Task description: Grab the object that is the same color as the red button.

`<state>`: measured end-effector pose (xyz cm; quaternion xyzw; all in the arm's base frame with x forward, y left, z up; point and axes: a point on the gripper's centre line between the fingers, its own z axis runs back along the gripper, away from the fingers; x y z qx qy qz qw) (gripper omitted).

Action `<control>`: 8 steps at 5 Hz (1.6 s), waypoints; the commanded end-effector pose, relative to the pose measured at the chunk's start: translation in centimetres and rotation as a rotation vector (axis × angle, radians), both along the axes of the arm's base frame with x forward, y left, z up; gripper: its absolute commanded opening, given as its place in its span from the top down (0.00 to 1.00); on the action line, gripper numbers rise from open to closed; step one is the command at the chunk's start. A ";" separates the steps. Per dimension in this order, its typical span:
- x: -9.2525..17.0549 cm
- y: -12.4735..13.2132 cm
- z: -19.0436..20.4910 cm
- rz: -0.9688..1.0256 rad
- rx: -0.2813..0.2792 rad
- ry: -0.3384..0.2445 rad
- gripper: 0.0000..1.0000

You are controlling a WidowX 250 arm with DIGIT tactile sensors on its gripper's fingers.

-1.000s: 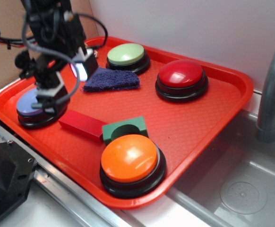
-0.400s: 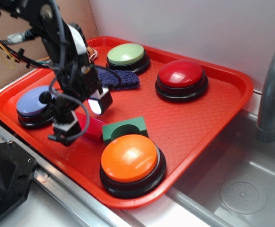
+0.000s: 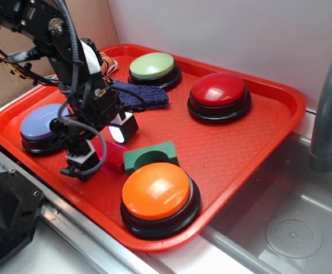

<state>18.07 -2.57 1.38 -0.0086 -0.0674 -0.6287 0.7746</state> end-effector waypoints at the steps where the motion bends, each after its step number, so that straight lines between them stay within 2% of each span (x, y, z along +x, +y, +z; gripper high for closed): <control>1: -0.5 -0.6 0.5 0.030 0.020 0.014 1.00; 2: 0.0 -0.7 2.8 0.187 0.015 0.027 1.00; 3: 0.8 -0.8 6.3 0.438 -0.044 0.081 1.00; 4: 1.9 -1.7 9.9 0.691 0.036 0.066 1.00; 5: 3.1 -1.4 12.5 0.940 0.031 0.104 1.00; 6: 4.5 -0.5 15.4 1.190 0.011 0.065 1.00; 7: 4.7 0.7 17.4 1.438 -0.056 0.068 1.00; 8: 5.3 1.7 16.9 1.547 -0.049 0.085 1.00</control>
